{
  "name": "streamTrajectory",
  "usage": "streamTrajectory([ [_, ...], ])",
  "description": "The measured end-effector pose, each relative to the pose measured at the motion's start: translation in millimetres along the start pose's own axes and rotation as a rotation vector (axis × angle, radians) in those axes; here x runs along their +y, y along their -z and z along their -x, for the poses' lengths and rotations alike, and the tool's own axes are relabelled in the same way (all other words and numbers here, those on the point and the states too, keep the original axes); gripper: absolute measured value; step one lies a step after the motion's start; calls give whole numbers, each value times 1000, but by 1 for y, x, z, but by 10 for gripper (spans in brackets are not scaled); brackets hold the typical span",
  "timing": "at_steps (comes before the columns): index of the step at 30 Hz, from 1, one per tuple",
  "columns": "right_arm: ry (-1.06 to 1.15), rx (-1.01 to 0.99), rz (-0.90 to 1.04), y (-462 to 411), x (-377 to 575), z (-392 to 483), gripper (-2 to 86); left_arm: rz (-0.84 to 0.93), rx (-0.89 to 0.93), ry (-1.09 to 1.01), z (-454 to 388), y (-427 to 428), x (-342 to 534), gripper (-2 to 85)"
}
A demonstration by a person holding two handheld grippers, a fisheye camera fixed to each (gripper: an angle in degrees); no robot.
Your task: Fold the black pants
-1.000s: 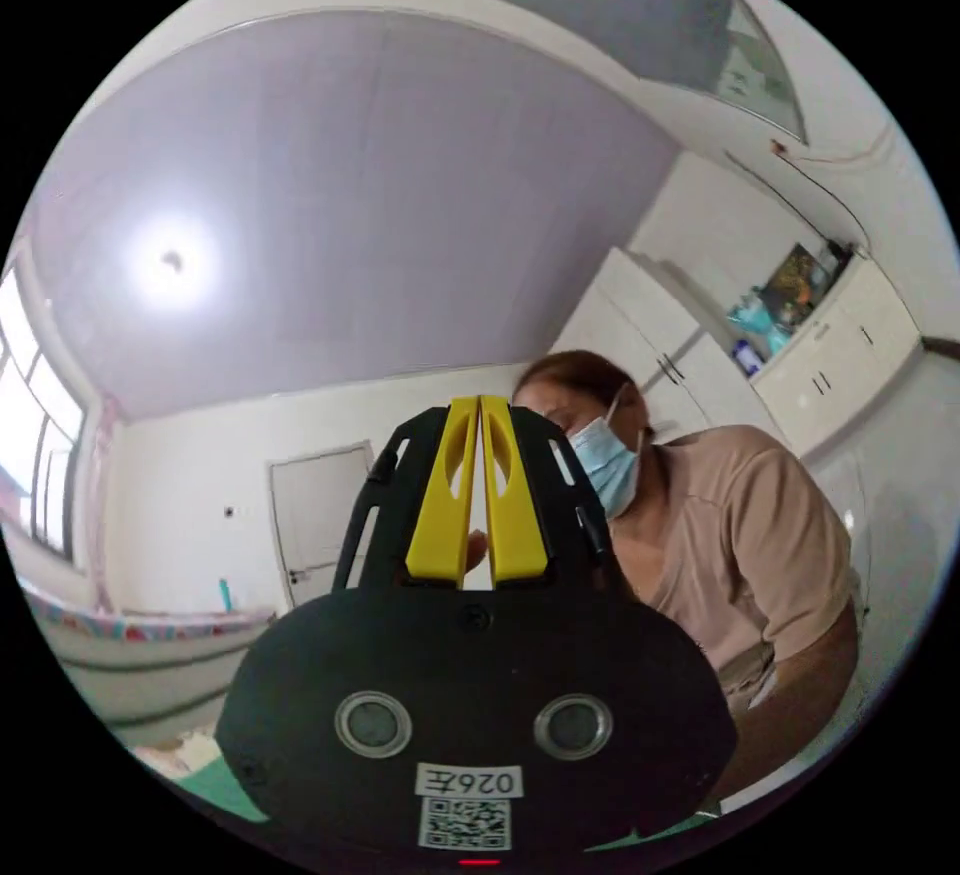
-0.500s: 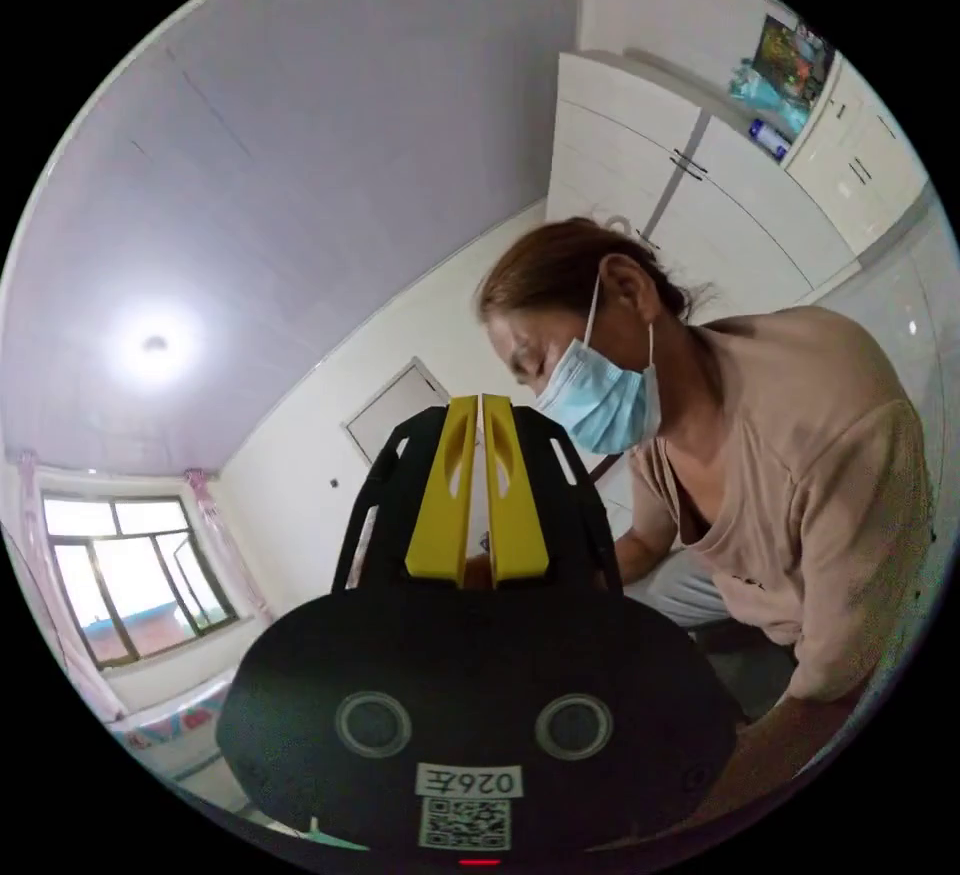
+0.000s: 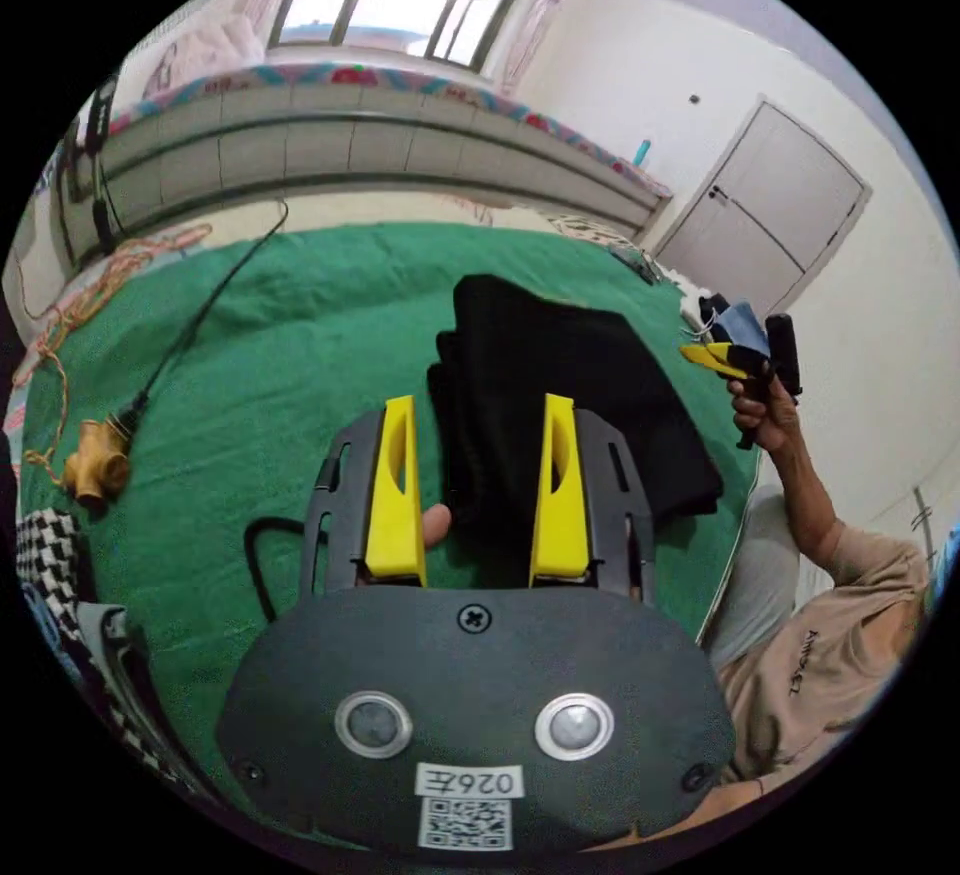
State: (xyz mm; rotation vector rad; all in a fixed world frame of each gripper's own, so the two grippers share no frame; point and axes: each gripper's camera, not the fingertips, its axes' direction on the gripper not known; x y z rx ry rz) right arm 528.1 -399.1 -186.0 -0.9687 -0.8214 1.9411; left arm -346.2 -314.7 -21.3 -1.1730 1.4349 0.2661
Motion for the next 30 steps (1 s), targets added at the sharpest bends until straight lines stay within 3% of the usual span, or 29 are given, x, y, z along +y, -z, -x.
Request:
streamTrajectory([
  [5,-214,-110,119,-65,1,-45,164,-10,170,133,25,-53,-26,218],
  [8,-235,-147,112,-96,5,-54,163,68,62,78,11,-80,-33,191],
  [11,-215,-276,117,-133,10,-52,165,132,114,51,-1,-87,-43,166],
  [18,-148,-147,82,-197,38,-18,125,92,103,3,-25,-96,-38,168],
  [24,-89,-58,85,-253,74,23,62,115,85,51,-58,-91,-28,115],
  [30,144,132,23,-281,116,117,51,68,-99,-87,-137,-60,-10,96],
])
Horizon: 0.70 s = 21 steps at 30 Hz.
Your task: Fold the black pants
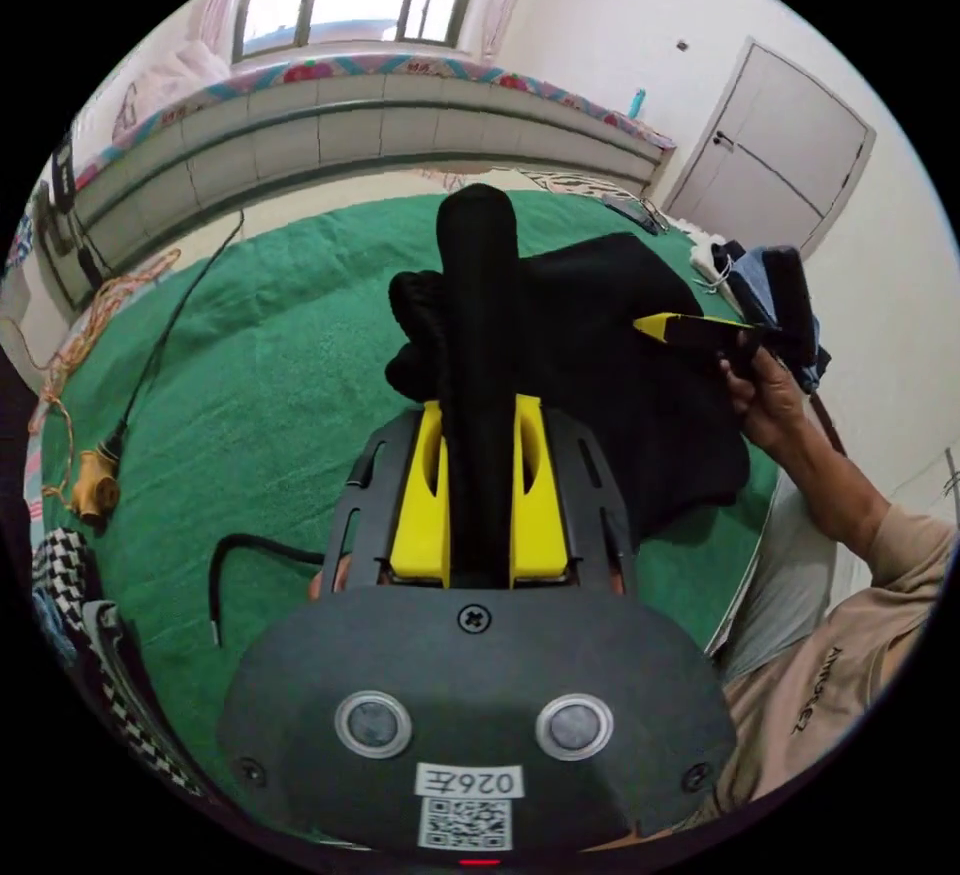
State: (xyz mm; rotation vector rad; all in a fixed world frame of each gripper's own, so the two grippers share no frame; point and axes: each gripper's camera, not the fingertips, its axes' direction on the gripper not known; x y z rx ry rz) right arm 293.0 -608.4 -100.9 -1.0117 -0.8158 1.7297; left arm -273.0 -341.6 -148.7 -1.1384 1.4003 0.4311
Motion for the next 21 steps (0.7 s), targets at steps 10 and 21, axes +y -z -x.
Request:
streamTrajectory([
  [10,420,39,-289,25,97,213,49,-486,-101,-24,-115,203,136,95],
  [21,986,-206,-319,-54,185,531,52,-808,-590,104,-205,423,362,96],
])
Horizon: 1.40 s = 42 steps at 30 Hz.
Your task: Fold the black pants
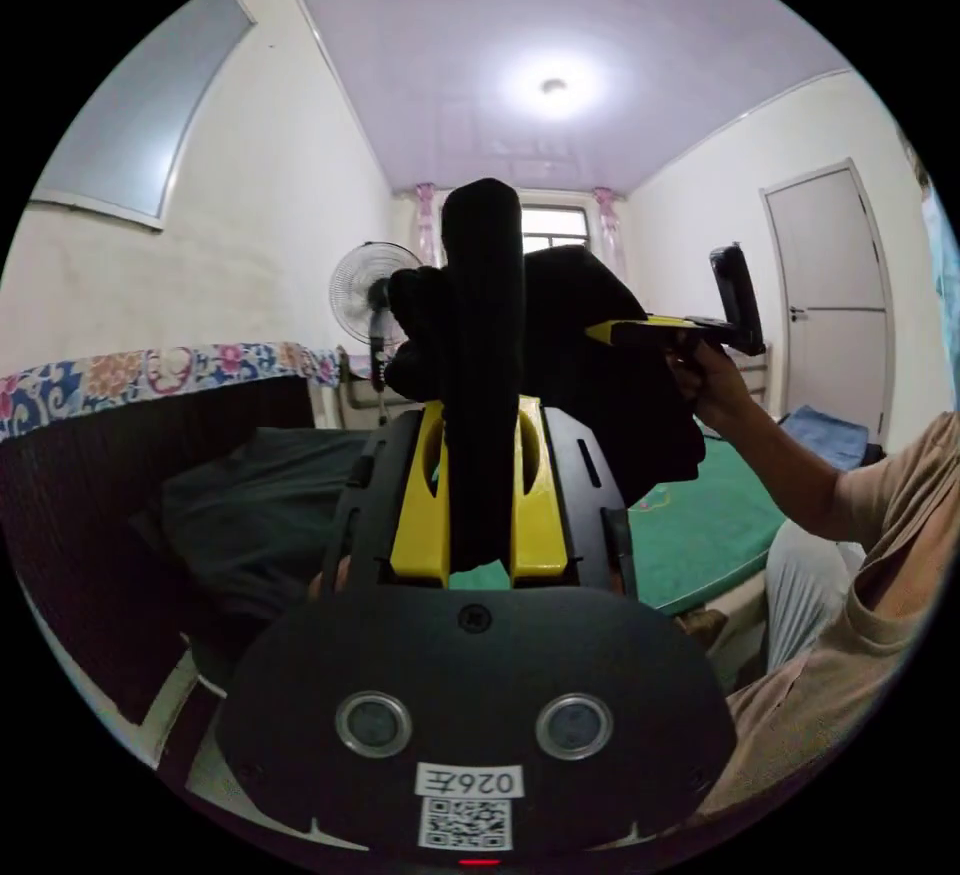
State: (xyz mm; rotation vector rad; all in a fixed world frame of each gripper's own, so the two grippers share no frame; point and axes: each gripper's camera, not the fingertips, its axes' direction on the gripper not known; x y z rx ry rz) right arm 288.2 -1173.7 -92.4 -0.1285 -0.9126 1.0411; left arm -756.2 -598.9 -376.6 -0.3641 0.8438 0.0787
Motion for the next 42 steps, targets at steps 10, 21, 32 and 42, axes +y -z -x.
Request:
streamTrajectory([
  [10,360,-27,212,-272,-132,159,60,81,-417,236,155,63,15,112],
  [21,121,-5,214,-372,-117,206,-6,-75,-556,45,168,111,15,-9],
  [32,217,46,323,-442,-88,221,-9,565,-424,9,265,-62,92,-10],
  [42,249,-51,316,-425,-83,159,-10,508,-414,34,264,-116,152,-10],
])
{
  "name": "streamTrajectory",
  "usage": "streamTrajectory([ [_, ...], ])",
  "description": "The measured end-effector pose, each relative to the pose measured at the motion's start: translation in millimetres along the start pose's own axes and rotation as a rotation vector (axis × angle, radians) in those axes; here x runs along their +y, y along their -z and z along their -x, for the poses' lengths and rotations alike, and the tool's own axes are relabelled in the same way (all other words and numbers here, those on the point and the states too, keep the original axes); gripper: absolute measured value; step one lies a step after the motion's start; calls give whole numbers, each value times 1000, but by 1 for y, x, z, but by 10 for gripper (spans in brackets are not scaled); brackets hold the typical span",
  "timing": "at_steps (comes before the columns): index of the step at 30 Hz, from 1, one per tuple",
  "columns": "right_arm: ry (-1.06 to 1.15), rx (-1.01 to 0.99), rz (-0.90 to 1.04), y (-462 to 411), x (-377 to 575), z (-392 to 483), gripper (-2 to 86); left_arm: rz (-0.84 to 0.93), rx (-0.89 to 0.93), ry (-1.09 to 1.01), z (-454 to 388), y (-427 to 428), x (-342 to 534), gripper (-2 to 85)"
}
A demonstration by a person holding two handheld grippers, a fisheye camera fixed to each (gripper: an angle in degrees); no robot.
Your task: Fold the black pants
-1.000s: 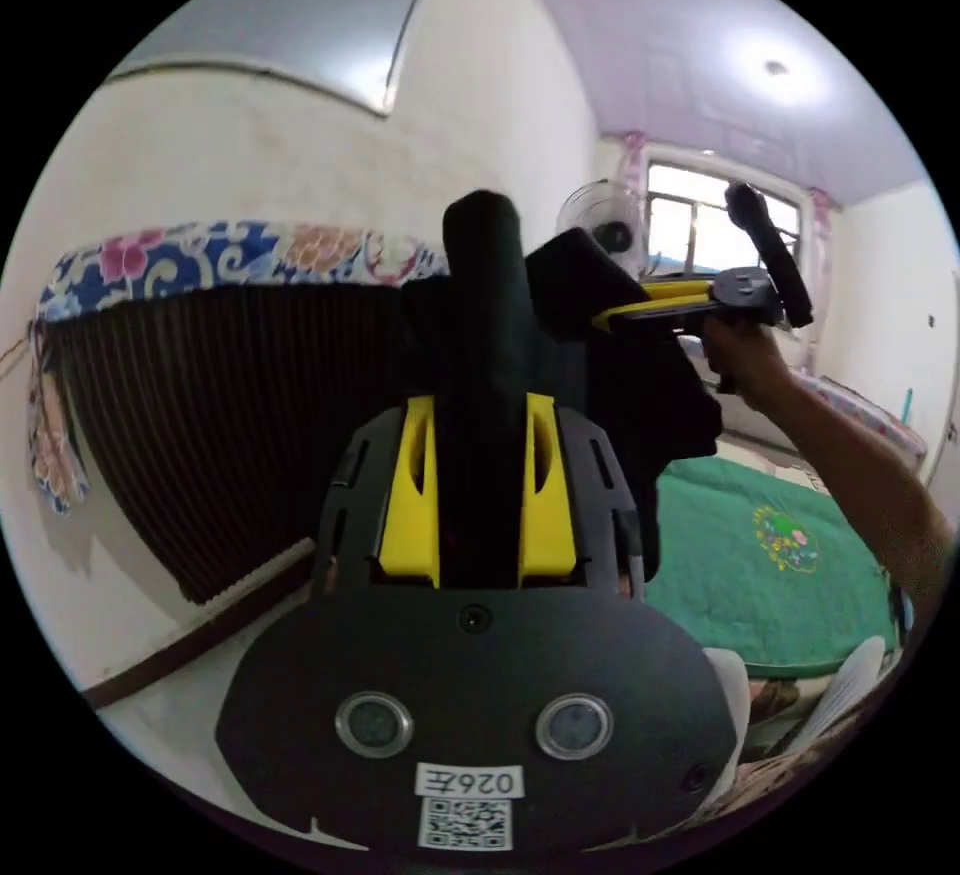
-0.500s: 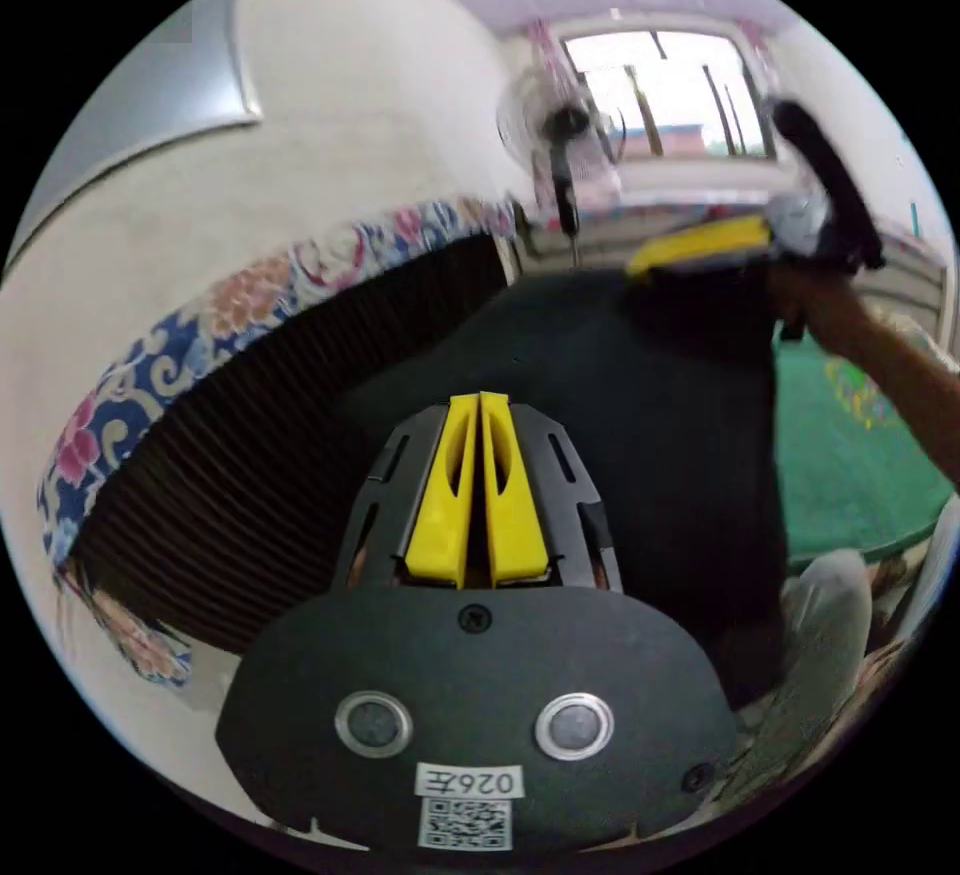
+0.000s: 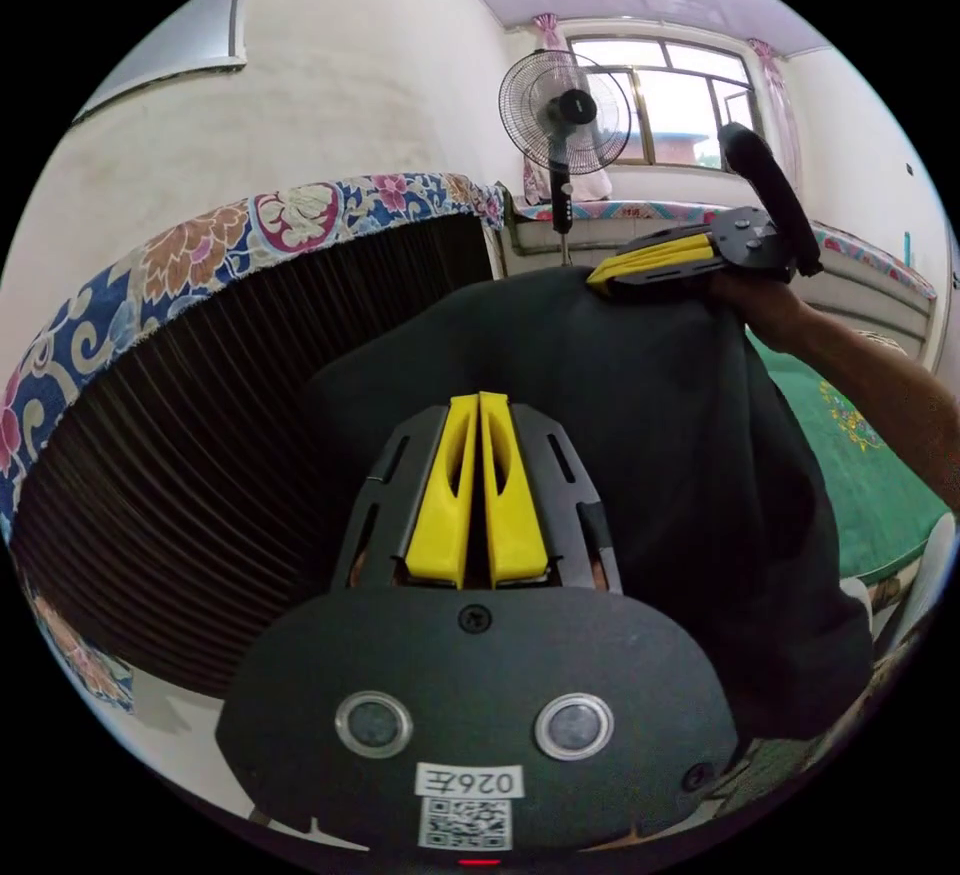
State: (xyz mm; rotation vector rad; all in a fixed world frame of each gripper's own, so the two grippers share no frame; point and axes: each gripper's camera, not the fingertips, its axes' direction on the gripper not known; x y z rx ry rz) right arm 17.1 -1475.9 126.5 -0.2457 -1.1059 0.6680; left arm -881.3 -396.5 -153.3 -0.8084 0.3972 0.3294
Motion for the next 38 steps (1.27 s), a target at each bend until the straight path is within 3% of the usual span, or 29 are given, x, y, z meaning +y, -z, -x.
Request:
streamTrajectory([
  [4,-135,-93,-22,20,27,-40,-9,-4,-66,-29,-35,-34,9,-10],
  [9,-425,-73,-145,115,80,-97,-9,1,-25,-6,-47,-60,29,-10],
  [14,-412,-43,-59,211,143,-132,-9,-39,-28,-16,-81,-88,54,-10],
  [19,-495,-146,-43,334,230,-166,-10,-1,-66,-16,-114,-107,66,-10],
  [23,-542,-103,55,453,326,-185,-10,-136,-227,-12,-168,-71,83,-10],
  [25,-572,-34,109,504,372,-190,-10,-244,-216,-80,-212,-52,89,-10],
  [27,-659,72,154,576,436,-199,-10,-350,-108,-168,-266,-44,90,-10],
  [30,-829,207,169,673,518,-213,-10,-450,242,-364,-375,-61,80,-10],
  [32,-935,271,156,734,567,-220,-9,-414,569,-508,-479,-98,66,-10],
  [38,-1232,544,150,932,720,-226,-9,-187,1127,-631,-771,-209,45,-10],
])
